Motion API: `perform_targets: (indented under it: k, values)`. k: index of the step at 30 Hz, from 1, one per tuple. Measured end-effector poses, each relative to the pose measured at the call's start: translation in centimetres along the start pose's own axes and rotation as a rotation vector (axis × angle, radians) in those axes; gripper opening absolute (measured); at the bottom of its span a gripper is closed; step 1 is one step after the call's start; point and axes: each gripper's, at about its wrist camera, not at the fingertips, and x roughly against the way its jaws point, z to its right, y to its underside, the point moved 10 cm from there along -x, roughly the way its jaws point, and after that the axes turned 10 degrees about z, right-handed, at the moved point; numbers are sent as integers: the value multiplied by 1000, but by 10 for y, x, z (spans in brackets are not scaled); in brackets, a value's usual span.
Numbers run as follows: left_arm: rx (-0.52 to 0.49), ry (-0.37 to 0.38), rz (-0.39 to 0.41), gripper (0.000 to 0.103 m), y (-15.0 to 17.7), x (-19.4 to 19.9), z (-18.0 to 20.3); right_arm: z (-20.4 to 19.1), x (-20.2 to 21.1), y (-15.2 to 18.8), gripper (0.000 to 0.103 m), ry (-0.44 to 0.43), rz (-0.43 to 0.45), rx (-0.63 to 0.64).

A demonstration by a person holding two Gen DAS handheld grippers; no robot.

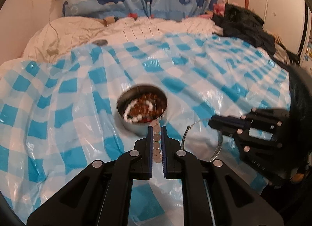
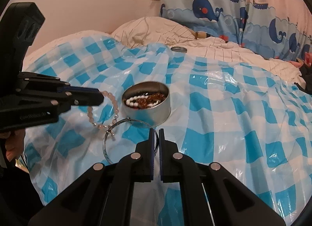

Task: Organize jewelry
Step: 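Carry both tools over the silver tin and open them to drop the bracelets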

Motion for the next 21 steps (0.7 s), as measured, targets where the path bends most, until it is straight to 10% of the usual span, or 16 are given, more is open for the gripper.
perform_targets:
  k: [9, 14, 21]
  values:
    - [197, 43, 178, 7, -66, -6, -25, 16, -29, -44, 5, 34, 49, -41]
    - [320, 39, 30, 10, -45, -55, -38, 9, -65, -56, 7, 48, 23, 1]
    - [328, -129, -25, 57, -17, -58, -62, 2, -95, -42, 30, 56, -50, 73]
